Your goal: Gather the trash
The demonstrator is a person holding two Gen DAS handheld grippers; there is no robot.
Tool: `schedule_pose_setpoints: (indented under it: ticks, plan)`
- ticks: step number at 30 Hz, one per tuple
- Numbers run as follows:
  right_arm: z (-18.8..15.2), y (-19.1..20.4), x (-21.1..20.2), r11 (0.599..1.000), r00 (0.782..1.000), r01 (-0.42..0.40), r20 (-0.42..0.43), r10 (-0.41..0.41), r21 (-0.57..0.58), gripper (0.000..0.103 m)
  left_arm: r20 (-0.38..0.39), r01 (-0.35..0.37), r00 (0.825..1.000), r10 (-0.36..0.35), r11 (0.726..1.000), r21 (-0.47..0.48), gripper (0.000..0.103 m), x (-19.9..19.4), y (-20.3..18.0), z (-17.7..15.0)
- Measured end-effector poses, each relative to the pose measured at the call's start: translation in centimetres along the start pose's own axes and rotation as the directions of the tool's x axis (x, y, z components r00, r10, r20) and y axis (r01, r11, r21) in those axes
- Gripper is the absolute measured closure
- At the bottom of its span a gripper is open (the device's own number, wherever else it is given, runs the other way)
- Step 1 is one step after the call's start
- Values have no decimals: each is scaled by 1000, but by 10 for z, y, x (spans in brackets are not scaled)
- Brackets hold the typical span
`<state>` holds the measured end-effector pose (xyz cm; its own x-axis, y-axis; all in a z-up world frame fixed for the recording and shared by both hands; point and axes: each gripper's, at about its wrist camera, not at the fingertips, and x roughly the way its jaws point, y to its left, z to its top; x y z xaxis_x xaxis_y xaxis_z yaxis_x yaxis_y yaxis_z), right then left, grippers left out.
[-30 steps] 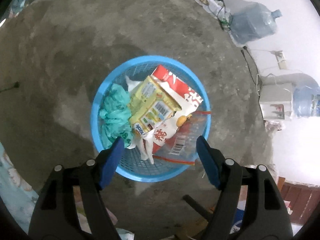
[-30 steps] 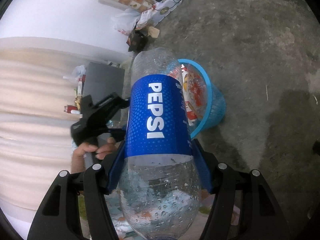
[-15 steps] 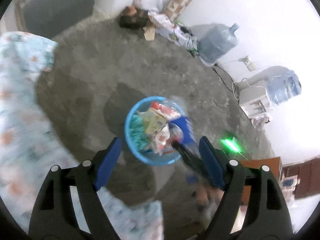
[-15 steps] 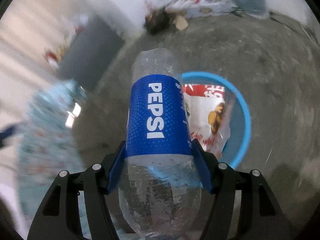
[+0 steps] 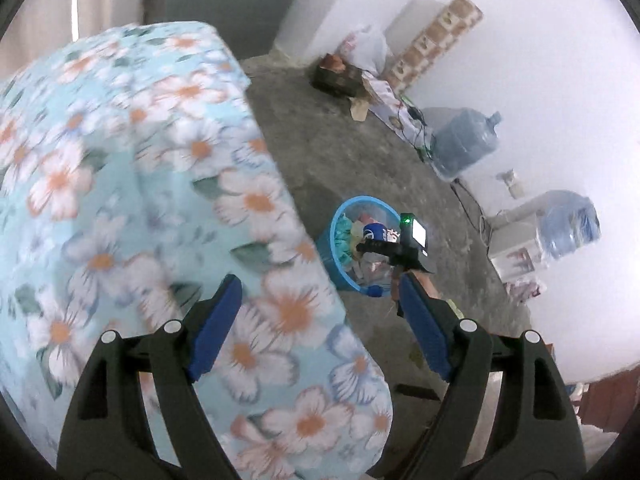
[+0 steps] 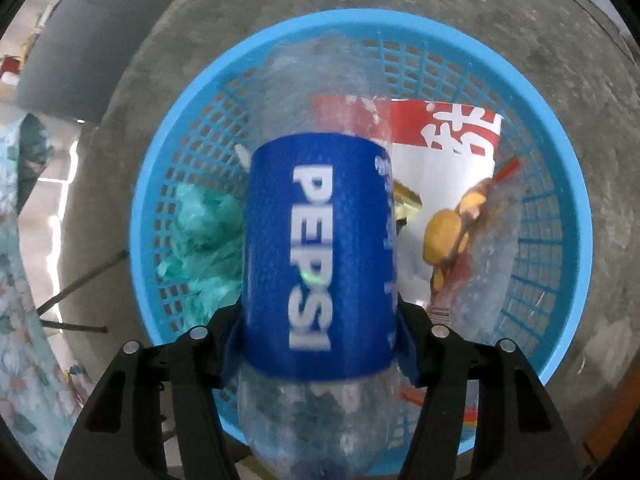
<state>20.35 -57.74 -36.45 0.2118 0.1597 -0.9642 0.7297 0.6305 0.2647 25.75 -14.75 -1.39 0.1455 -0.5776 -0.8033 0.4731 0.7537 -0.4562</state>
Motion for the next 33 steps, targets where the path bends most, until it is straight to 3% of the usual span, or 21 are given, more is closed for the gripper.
schedule_pose_setpoints:
  ticks: [5,10,13,16,19,20,22,26,27,29,31,33]
  plan:
    - [-1,1,-20,999,999,-41,25,41,14,41,18,33,999,-32,999,-32,27,-17,9,-19]
    - [-16,-9,-58,994,989,-100,110,96,37,38,78,20,997,-19,1000,-3,27,-35,7,-37]
    - [-29,-8,-96,991,972,-133,197,125,26,38,124,2,992,-4,1000,14,27,-52,4,-50]
    - [-61,1,-145,987,941,-161,297,162,-28,38,194,-38,981,27,998,50,27,-72,0,-64]
    - [-114,27,-203,977,897,-153,394,199,-146,37,260,-54,965,33,996,72,21,-93,-3,-81]
    - [-133,35,-220,970,882,-153,416,220,-189,32,286,-54,958,32,996,69,20,-100,-3,-88]
    - [-190,60,-262,943,833,-148,476,282,-299,26,320,-58,947,34,996,65,19,-112,-3,-99]
    - [-270,106,-314,890,756,-89,552,353,-447,11,387,-139,914,124,990,11,13,-138,-1,-126]
    - [-293,117,-327,872,727,-76,572,380,-483,7,401,-154,905,141,988,-1,12,-143,-1,-130]
    - [-328,138,-346,840,680,-56,595,428,-540,7,436,-205,877,200,978,-38,11,-156,2,-143]
    - [-352,155,-359,797,656,-61,578,486,-601,7,449,-248,857,253,966,-71,10,-166,4,-153]
    - [-376,174,-373,779,639,-32,586,497,-626,7,455,-295,834,312,949,-110,9,-175,7,-163]
